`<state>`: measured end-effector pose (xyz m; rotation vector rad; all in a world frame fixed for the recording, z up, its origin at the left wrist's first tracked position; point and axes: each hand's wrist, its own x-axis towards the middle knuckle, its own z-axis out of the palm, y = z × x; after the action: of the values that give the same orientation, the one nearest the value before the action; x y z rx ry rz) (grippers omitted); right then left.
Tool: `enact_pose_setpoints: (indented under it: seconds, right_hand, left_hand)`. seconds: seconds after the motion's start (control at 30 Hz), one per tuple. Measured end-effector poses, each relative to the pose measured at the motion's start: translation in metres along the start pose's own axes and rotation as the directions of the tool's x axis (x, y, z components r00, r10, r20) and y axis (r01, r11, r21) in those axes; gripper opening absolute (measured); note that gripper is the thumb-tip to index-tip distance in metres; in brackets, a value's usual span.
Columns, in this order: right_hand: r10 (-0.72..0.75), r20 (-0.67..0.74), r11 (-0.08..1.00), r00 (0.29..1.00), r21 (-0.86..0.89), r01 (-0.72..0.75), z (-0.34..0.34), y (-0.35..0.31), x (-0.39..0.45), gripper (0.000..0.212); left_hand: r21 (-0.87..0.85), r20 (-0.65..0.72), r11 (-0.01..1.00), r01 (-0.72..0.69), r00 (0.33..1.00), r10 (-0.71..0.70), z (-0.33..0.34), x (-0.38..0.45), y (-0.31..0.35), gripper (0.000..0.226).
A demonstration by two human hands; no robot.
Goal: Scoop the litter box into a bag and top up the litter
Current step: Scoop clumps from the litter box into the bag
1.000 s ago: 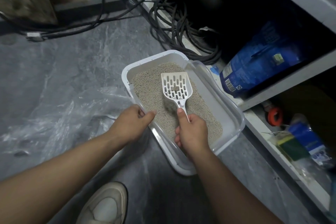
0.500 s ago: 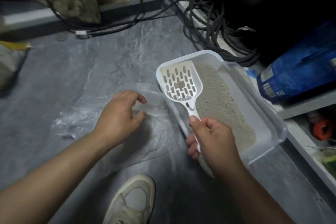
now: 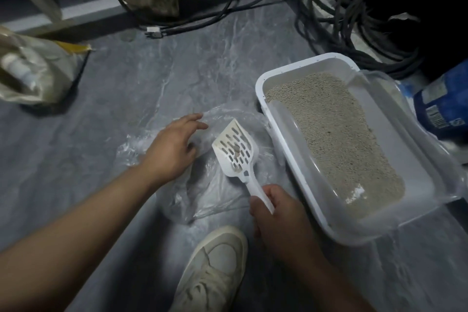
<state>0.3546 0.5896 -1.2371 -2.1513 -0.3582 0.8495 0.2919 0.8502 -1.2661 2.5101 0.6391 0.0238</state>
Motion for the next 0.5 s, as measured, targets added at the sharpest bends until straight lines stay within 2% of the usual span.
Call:
enact_pose_setpoints:
  seconds: [0.1,0.2,0.3,0.4,0.5]
  right_hand:
    - [-0.033,0.036,0.963,0.999,-0.266,0.041,0.011,0.006,0.008,0.020]
    - [-0.086,0.063,0.900,0.994,-0.423,0.104,0.019,0.008,0.011,0.016]
    - [-0.138,0.033,0.851,0.990,-0.508,0.136,0.017,0.006,0.009,0.021]
    - [-0.244,0.009,0.819,0.970,-0.533,0.212,0.015,0.006,0.006,0.020]
    - [-0.292,-0.047,0.796,0.955,-0.566,0.215,0.013,0.013,0.009,0.016]
  left_hand:
    - [-0.053,-0.049,0.998,0.036,0.998,-0.038,0.006,0.004,-0.003,0.056]
    - [-0.112,-0.100,0.992,0.065,0.992,-0.076,0.010,0.008,-0.007,0.041]
    - [-0.158,-0.146,0.980,0.123,0.979,-0.146,0.010,0.010,-0.006,0.030]
    - [-0.200,-0.188,0.963,0.180,0.958,-0.218,0.012,0.012,-0.004,0.026]
    - [-0.211,-0.215,0.957,0.198,0.946,-0.243,0.012,0.015,-0.002,0.024]
